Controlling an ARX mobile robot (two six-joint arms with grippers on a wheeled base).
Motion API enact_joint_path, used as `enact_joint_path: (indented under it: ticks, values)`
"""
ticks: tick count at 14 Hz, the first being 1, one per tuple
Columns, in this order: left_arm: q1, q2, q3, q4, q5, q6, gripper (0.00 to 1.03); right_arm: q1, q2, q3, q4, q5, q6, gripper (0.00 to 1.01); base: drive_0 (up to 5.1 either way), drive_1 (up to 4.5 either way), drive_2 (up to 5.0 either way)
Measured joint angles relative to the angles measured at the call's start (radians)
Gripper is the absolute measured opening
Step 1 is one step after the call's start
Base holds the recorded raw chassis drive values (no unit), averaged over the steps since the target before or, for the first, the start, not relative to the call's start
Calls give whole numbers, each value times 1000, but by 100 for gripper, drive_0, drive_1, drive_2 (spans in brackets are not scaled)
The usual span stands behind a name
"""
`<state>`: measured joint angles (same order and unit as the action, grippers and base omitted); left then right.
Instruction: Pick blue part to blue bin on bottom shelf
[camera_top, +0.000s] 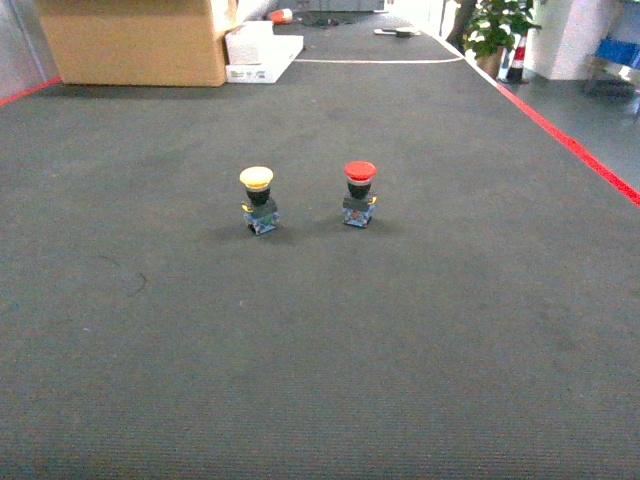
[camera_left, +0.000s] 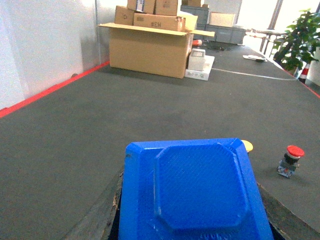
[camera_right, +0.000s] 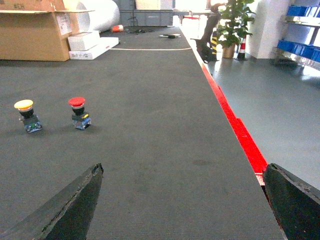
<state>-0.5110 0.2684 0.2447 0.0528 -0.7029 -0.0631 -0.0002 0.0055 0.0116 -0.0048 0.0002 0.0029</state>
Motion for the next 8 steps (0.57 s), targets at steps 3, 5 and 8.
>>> enact_joint_path:
  ticks: [3,5,8]
  values:
    - [0,2,0,0,0,0,44,0,0,0,0,0,0,98,-2,-139,135]
    - [0,-2,0,2,0,0,44,0,0,0,3,0,0,98,-6,-417,404]
    - [1,-3,0,1,0,0,44,0,0,0,0,0,0,98,-6,-417,404]
